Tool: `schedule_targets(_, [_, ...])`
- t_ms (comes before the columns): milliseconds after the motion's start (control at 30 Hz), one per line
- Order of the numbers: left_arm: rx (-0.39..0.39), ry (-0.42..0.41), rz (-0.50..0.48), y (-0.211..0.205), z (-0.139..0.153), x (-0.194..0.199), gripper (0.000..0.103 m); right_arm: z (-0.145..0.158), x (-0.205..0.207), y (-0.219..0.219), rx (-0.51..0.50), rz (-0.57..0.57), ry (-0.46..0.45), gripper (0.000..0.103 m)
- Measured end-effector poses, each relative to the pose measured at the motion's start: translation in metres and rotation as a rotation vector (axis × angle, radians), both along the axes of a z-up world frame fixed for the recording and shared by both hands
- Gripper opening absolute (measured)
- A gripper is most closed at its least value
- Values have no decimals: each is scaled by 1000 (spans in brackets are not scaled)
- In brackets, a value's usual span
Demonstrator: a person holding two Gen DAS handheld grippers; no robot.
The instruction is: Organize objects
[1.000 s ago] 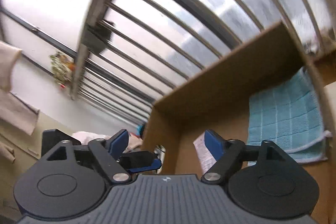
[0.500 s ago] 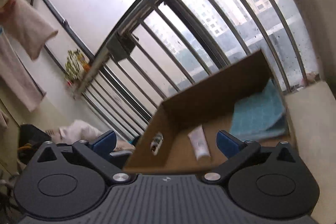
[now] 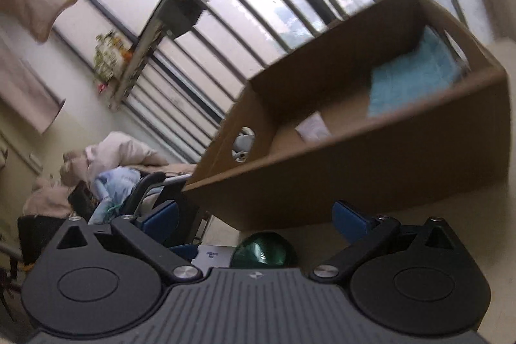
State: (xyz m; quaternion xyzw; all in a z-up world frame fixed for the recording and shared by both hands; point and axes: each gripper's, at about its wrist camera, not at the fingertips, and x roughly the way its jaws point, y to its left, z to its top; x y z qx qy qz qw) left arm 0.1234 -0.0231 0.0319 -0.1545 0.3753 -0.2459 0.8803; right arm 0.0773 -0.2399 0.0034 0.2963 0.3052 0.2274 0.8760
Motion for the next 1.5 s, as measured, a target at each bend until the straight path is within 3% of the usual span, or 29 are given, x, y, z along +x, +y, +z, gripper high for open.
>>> schedule_targets(200, [-21, -86, 10, 0, 28, 15, 102, 56, 14, 8, -107, 53, -124, 103])
schedule_targets(300, [-23, -88, 41, 2, 46, 40, 102, 78, 38, 8, -132, 80, -120, 103])
schedule_targets(400, [-44, -27, 99, 9, 57, 82, 102, 93, 72, -1, -106, 78, -81, 101])
schedule_targets(500, [-80, 111, 140, 15, 57, 133, 101, 97, 104, -14, -112, 47, -22, 100])
schedule_targets(667, [-18, 336, 205, 10, 34, 205, 97, 71, 154, -23, -159, 70, 177, 96])
schedule_targets(767, [19, 445, 227, 4, 13, 231, 94, 46, 175, -8, -247, 121, 290, 90])
schedule_targets(833, [52, 415, 214, -3, 16, 234, 93, 34, 185, 7, -307, 172, 328, 87])
schedule_targets(900, [55, 445, 192, -10, 13, 239, 89, 23, 195, 24, -358, 227, 359, 84])
schedule_targets(933, [64, 452, 196, -13, 11, 240, 82, 18, 199, 31, -373, 251, 370, 83])
schedule_targets(1133, [105, 477, 148, -32, 0, 236, 77, -9, 221, 65, -507, 329, 421, 67])
schedule_targets(1500, [146, 573, 128, -51, -28, 256, 68, -26, 236, 75, -637, 386, 454, 62])
